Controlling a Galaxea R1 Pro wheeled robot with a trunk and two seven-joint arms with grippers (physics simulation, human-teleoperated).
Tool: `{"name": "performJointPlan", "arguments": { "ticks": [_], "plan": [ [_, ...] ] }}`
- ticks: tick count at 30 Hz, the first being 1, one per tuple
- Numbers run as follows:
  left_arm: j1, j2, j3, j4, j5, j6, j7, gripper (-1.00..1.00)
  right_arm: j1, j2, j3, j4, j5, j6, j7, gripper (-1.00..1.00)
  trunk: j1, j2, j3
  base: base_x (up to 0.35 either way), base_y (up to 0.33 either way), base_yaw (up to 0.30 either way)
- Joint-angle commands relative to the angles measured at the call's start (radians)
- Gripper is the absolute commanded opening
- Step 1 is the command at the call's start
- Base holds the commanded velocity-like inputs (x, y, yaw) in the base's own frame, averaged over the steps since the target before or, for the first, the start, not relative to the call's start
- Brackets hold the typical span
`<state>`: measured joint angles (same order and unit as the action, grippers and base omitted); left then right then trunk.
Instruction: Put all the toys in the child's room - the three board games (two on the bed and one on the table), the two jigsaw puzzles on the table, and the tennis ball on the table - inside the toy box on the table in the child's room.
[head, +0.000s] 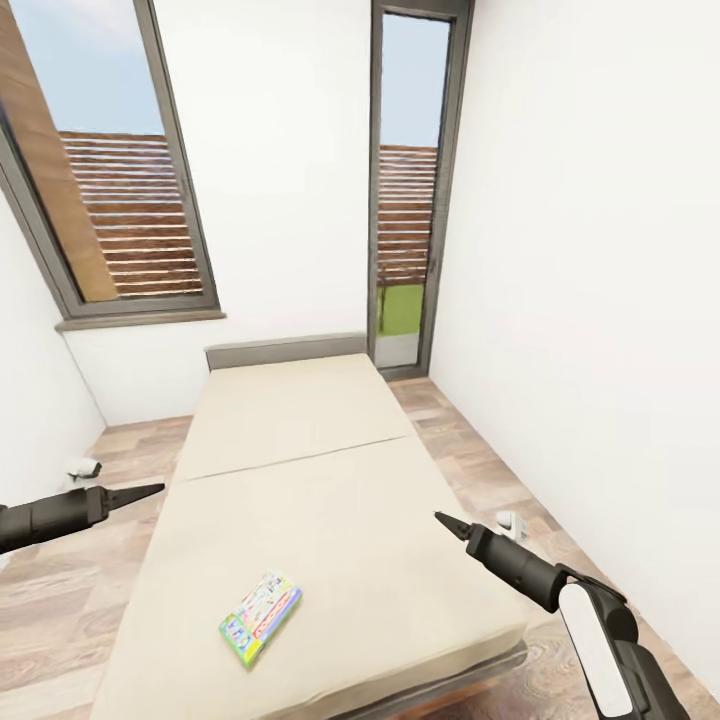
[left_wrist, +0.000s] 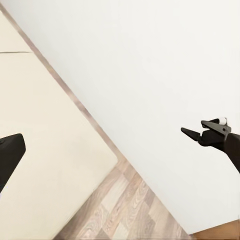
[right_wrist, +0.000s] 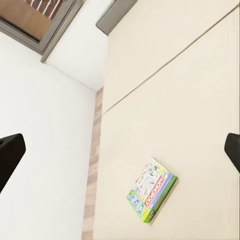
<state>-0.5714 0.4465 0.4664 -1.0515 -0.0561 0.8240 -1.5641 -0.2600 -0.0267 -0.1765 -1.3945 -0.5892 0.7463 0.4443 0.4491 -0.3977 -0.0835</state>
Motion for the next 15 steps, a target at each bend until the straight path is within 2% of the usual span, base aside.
{"name": "performJointPlan", "arguments": {
  "ticks": [1,10,15],
  "plan": [
    [-0.001,0.000,0.000,-0.001,-0.006,0.010,-0.007,1.00,-0.001,0.001,-0.001,0.000,-0.001,0.006,0.003,1.00,0.001,-0.002,-0.003,0.142,-0.164,-0.093],
    [-0.001,0.000,-0.003,-0.001,-0.005,0.011,-0.007,1.00,-0.001,0.004,-0.001,-0.001,-0.001,0.003,0.001,1.00,0.001,-0.002,-0.005,0.058,-0.042,-0.023],
    [-0.001,0.000,-0.003,-0.001,-0.005,0.011,-0.007,1.00,-0.001,0.004,-0.001,-0.001,-0.001,0.003,0.001,1.00,0.001,-0.002,-0.008,0.071,0.048,0.107]
  ]
}}
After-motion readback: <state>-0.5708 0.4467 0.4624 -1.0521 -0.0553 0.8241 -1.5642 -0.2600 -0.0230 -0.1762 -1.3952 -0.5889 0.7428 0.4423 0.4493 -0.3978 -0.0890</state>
